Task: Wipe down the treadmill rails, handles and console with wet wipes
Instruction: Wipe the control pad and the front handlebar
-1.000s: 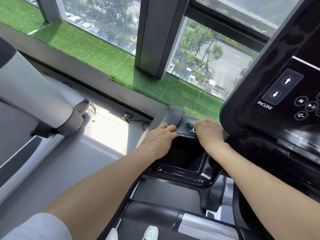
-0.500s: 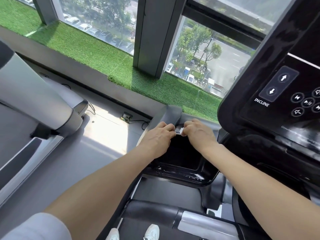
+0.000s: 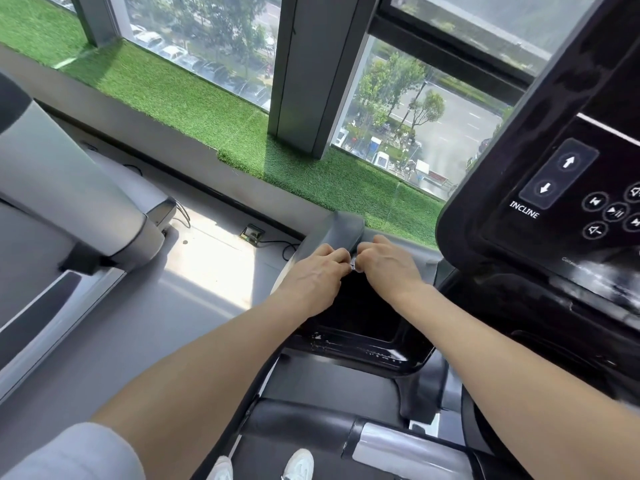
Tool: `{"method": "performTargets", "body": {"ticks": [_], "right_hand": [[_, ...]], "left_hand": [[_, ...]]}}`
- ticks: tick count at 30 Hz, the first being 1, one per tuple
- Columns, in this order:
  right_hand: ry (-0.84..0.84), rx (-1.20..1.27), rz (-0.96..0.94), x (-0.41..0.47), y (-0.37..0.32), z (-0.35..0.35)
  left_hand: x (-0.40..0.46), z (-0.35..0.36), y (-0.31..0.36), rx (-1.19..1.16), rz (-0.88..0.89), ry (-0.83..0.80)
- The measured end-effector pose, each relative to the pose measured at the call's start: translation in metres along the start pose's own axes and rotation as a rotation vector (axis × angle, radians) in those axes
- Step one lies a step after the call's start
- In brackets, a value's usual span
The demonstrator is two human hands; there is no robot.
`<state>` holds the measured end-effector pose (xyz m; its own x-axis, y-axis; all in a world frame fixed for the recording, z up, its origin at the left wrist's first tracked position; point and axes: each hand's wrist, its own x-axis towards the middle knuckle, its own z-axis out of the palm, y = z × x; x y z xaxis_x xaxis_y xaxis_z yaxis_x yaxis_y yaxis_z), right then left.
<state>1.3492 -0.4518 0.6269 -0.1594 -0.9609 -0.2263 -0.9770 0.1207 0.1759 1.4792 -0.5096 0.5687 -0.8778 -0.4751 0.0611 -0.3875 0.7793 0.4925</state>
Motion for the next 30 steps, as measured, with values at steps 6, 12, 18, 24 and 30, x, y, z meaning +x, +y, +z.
{"method": "performTargets", "body": {"ticks": [6,12,18,24,30], "right_hand": [[-0.011,-0.041,0.027,-0.008,0.015,0.004],[0.008,0.009,-0.029,0.005,0.002,0.005],[0.049,0.057,0.044,0.003,0.009,0.008],[0.063,0.086,0.047,0.004,0.012,0.011],[0.066,0.08,0.014,0.011,-0.001,0.007]], "left_hand": [[0.0,-0.001,0.001,0.016,-0.017,-0.006],[0.001,0.0,0.0,-0.006,-0.013,-0.017],[0.001,0.002,-0.002,-0.005,-0.017,-0.012],[0.001,0.0,0.001,-0.006,-0.027,-0.02],[0.001,0.001,0.0,-0.018,-0.035,-0.018]]}}
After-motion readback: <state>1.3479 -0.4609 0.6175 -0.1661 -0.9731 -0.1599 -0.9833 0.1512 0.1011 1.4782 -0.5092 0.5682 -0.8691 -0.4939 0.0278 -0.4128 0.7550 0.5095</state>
